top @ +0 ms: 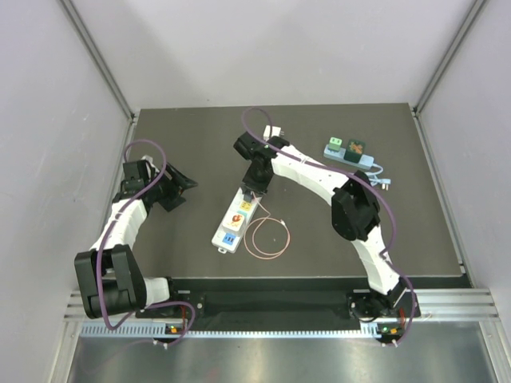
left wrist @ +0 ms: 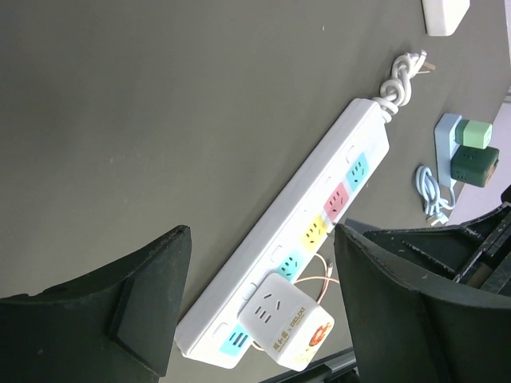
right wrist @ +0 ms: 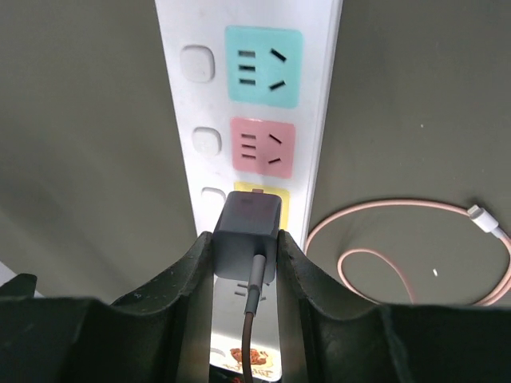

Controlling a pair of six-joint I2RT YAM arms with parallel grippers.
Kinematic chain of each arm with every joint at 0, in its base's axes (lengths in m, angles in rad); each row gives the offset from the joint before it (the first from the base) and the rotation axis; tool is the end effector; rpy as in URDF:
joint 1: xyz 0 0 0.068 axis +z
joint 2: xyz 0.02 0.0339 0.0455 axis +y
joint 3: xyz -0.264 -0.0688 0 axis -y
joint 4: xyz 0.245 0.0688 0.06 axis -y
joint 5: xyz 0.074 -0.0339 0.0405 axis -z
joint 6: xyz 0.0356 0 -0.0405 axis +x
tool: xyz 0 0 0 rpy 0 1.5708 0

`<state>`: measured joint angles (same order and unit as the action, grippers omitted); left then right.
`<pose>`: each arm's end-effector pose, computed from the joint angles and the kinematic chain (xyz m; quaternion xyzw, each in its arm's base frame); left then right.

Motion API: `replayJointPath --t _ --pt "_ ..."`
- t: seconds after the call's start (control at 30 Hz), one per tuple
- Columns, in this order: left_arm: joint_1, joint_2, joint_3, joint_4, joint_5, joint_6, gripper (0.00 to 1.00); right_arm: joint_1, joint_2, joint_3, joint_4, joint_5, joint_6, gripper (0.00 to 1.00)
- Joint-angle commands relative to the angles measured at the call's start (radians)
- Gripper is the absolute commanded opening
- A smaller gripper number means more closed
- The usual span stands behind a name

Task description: Insert the plug

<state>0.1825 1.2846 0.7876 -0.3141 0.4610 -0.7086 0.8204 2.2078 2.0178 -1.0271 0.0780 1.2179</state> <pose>0.2609 0.0320 0.2259 -0.3132 0.8524 -0.2987 0.2934 0.3204 0.3396 0.2357 0.2009 0.9629 0.1296 0.1248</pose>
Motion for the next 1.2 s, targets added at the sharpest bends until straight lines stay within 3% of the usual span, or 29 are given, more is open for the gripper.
replayJointPath --t 0.0,1.17 --pt "0.003 -0.025 -0.014 0.055 0.028 0.0 0.77 0.034 -0.01 0.041 -0.034 0.023 0.037 0.0" --pt "0.002 -0.03 -0.018 0.052 0.028 -0.002 0.77 0.045 0.056 0.044 -0.01 0.016 0.052 0.0"
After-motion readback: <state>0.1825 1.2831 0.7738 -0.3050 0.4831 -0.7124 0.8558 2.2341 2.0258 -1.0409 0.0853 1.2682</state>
